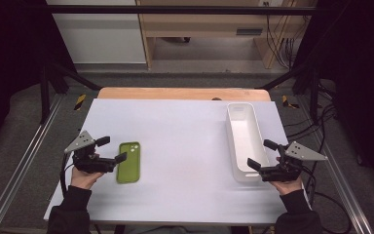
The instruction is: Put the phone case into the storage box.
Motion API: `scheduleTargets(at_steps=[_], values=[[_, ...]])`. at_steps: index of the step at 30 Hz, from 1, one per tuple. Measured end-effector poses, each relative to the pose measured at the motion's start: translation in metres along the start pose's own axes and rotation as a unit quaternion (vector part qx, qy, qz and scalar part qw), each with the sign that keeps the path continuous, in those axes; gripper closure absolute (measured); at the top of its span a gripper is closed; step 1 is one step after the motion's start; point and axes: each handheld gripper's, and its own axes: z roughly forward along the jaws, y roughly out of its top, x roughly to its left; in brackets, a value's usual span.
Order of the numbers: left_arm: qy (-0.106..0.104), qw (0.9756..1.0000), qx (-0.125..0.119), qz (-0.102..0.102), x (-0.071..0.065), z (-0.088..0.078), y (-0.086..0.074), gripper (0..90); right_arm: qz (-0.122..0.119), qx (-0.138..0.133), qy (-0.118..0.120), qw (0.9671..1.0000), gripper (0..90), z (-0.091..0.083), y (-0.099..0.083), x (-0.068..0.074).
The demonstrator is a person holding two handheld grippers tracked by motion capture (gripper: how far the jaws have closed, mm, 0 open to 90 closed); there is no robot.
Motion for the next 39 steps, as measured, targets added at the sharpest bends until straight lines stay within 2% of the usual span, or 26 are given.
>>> scheduleTargets(at_steps=[9, 18, 26, 31, 32, 39], values=[[0.01, 0.9998, 0.015, 0.003, 0.003, 0.0, 0.009, 0.5, -0.002, -0.001, 0.0, 1.0, 0.2, 0.0, 0.0, 0.0], [0.044, 0.9984, 0.036, -0.001, 0.017, 0.005, 0.016, 0.8, -0.002, 0.001, -0.002, 1.0, 0.2, 0.0, 0.0, 0.0], [0.068, 0.9962, 0.054, -0.003, 0.027, 0.014, 0.017, 1.5, -0.003, 0.001, -0.002, 1.0, 0.2, 0.0, 0.0, 0.0], [0.072, 0.9958, 0.055, -0.011, 0.033, 0.018, 0.015, 3.1, -0.003, 0.001, 0.001, 1.0, 0.2, 0.001, 0.0, -0.001], [0.072, 0.9955, 0.057, -0.02, 0.036, 0.019, 0.013, 3.4, -0.003, 0.001, -0.001, 1.0, 0.2, 0.0, 0.0, -0.001], [0.083, 0.994, 0.068, -0.022, 0.041, 0.022, 0.007, 7.8, -0.003, 0.002, 0.001, 1.0, 0.2, 0.001, 0.0, 0.0]])
